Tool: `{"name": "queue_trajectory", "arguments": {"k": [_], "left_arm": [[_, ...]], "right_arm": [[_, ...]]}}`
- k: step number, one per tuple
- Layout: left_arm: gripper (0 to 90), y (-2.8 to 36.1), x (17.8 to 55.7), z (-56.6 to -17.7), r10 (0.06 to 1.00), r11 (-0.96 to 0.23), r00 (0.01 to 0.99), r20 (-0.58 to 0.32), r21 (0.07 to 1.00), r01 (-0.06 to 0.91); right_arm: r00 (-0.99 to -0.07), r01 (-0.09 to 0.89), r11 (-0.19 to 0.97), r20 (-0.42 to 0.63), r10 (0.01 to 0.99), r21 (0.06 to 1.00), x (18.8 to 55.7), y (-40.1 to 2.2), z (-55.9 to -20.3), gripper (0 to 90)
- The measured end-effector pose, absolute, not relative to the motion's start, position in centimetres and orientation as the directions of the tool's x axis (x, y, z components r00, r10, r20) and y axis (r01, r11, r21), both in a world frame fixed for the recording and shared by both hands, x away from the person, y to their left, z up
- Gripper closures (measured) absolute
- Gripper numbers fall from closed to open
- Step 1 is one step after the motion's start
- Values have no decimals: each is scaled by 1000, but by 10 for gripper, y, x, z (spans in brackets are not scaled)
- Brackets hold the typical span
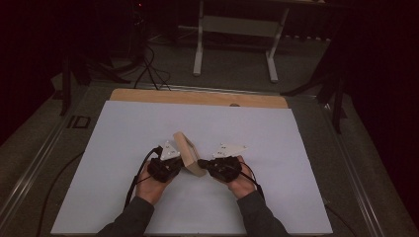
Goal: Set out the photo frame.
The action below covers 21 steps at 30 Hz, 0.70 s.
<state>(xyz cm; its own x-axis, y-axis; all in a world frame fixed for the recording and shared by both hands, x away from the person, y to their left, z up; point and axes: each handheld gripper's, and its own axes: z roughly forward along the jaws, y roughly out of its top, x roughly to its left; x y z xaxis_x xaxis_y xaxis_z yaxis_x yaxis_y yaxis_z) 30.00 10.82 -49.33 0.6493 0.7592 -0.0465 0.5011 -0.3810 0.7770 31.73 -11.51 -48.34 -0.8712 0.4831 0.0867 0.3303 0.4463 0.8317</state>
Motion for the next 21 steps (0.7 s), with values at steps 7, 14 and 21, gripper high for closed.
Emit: {"name": "queue_trajectory", "arguments": {"k": [7,14,21], "left_arm": [[895,111,302,-495,763,-366,644,-59,781,506],[895,112,303,-495,767,-363,639,-59,781,508],[895,114,305,-496,767,-365,638,-59,779,510]], "right_arm": [[-876,327,451,87,474,830,315,-112,-485,897],[-876,325,453,84,475,830,313,-109,-485,898],[-880,318,456,79,469,831,311,-104,-485,898]]}}
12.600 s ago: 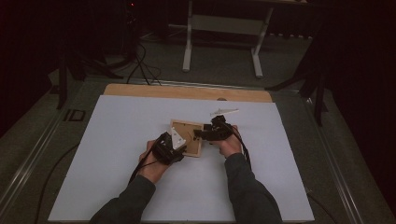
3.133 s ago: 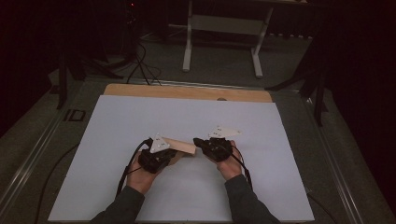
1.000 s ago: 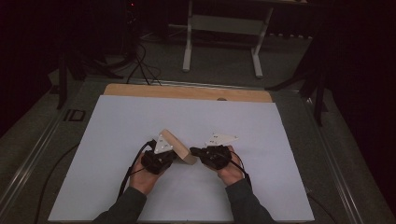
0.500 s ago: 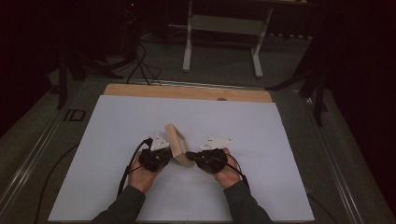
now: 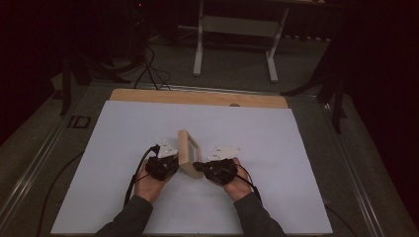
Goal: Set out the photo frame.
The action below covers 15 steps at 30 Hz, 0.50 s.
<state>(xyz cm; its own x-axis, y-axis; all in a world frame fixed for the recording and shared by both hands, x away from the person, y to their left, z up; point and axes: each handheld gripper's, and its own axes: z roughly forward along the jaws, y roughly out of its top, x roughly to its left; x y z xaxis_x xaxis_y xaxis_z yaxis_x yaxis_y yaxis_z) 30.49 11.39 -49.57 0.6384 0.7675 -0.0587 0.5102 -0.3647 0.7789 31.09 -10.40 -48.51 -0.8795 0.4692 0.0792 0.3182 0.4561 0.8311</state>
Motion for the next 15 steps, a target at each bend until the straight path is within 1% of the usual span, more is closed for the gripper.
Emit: {"name": "queue_trajectory", "arguments": {"k": [8,10,15], "left_arm": [[892,117,306,-496,767,-366,639,-57,779,509],[871,117,306,-496,768,-366,638,-54,780,508],[853,122,307,-495,780,-351,623,-58,784,513]], "right_arm": [[-883,312,457,77,463,833,310,-99,-485,897],[-883,308,460,70,465,833,310,-99,-485,893],[-877,304,470,50,478,828,310,-100,-485,849]]}}
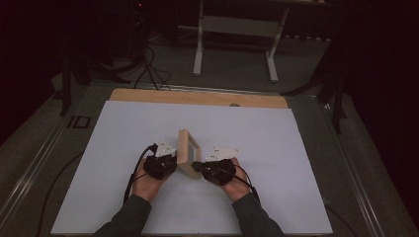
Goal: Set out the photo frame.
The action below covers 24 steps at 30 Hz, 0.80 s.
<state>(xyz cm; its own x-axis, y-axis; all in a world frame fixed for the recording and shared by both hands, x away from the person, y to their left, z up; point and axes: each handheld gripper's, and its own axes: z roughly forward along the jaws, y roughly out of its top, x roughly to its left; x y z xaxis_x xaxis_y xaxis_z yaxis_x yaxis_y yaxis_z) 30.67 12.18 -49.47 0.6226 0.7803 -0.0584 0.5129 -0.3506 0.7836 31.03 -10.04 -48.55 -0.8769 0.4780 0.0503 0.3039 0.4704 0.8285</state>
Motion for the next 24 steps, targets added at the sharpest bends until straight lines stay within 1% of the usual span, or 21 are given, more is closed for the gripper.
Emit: {"name": "queue_trajectory", "arguments": {"k": [5,10,15,20,24], "left_arm": [[807,128,305,-492,789,-334,610,-67,788,518],[720,131,302,-489,803,-329,593,-56,788,520],[624,134,299,-485,808,-321,587,-56,793,518],[576,138,294,-483,810,-323,584,-54,791,520],[547,143,293,-482,811,-301,579,-85,787,538]], "right_arm": [[-866,314,456,54,497,833,312,-106,-482,778],[-857,321,440,60,511,839,314,-112,-479,713],[-852,327,436,61,521,839,315,-114,-479,679],[-849,331,436,63,524,837,316,-116,-479,646],[-847,332,436,61,527,837,316,-117,-479,634]]}}
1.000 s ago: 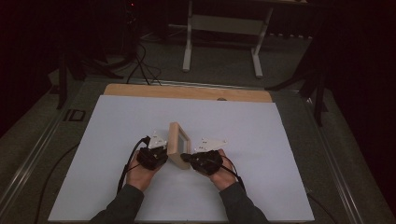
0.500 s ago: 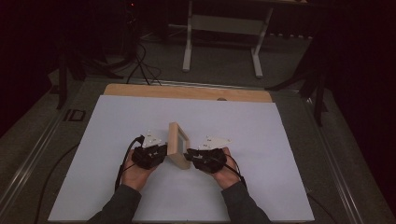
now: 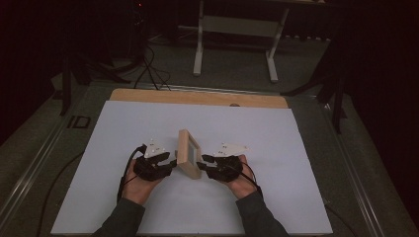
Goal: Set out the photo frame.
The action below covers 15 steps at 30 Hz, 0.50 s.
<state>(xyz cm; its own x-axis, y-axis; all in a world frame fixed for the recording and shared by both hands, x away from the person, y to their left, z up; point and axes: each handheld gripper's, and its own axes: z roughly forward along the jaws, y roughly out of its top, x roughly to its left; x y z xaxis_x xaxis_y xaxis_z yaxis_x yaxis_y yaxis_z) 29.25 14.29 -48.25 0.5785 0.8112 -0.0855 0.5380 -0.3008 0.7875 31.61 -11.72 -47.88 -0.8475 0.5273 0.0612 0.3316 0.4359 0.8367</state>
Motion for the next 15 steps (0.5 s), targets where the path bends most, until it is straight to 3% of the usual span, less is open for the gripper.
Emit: {"name": "queue_trajectory", "arguments": {"k": [15], "left_arm": [[443,148,280,-480,790,-318,603,-108,769,554]], "right_arm": [[-843,337,429,66,533,838,317,-121,-479,605]]}}
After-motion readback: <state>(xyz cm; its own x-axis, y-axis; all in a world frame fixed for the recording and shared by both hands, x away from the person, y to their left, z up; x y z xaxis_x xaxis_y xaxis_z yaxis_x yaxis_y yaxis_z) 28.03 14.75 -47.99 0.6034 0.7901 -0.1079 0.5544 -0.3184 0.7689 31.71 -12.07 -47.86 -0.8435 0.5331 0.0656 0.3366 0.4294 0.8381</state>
